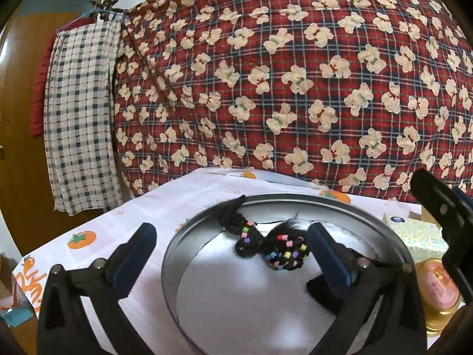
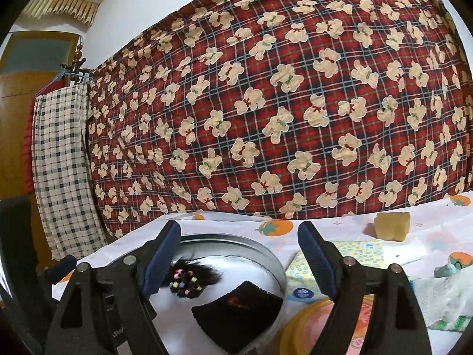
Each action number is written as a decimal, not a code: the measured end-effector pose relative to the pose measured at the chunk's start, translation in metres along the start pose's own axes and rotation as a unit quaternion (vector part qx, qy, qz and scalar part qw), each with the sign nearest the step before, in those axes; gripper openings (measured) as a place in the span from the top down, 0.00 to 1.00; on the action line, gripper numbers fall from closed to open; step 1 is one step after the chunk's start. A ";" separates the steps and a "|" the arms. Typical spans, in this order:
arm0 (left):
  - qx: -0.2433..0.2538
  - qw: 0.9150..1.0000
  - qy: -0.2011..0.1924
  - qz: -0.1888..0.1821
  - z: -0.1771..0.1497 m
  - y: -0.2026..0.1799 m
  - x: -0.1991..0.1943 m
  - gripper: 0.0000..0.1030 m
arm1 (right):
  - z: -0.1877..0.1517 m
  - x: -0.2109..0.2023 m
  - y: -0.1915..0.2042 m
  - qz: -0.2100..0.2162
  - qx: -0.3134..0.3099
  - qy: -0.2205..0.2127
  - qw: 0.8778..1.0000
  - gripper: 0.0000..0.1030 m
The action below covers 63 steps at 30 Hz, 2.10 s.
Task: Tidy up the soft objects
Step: 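Open both grippers to drop the hair tie and wristband into the tin, then grasp the white work glove with the right gripper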
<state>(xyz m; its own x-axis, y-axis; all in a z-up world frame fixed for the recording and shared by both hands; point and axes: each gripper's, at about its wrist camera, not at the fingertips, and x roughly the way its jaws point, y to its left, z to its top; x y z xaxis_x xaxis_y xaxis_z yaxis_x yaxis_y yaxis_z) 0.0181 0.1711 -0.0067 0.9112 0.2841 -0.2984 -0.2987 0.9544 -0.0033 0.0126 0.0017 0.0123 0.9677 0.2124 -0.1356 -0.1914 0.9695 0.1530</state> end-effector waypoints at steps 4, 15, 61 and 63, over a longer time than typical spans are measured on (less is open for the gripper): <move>-0.004 1.000 0.006 0.002 -0.001 -0.001 -0.001 0.00 | -0.002 -0.001 -0.001 -0.003 0.000 -0.001 1.000 0.19; -0.001 1.000 0.007 -0.002 -0.004 -0.004 -0.009 0.00 | -0.005 -0.009 -0.004 -0.017 -0.017 -0.009 1.000 0.19; 0.028 0.994 0.020 -0.102 -0.025 -0.083 -0.062 0.00 | 0.000 -0.068 -0.130 -0.101 -0.026 0.031 0.994 0.19; 0.035 0.993 0.020 -0.111 -0.025 -0.092 -0.065 0.00 | 0.001 -0.073 -0.144 -0.114 -0.021 0.036 0.993 0.19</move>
<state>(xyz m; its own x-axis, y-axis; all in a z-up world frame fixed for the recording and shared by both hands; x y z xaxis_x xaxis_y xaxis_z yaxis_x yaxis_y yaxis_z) -0.0208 0.0628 -0.0113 0.9397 0.0636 -0.3361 -0.0705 0.9975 -0.0082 -0.0307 -0.1535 0.0008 0.9726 -0.0053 -0.2325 0.0221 0.9973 0.0693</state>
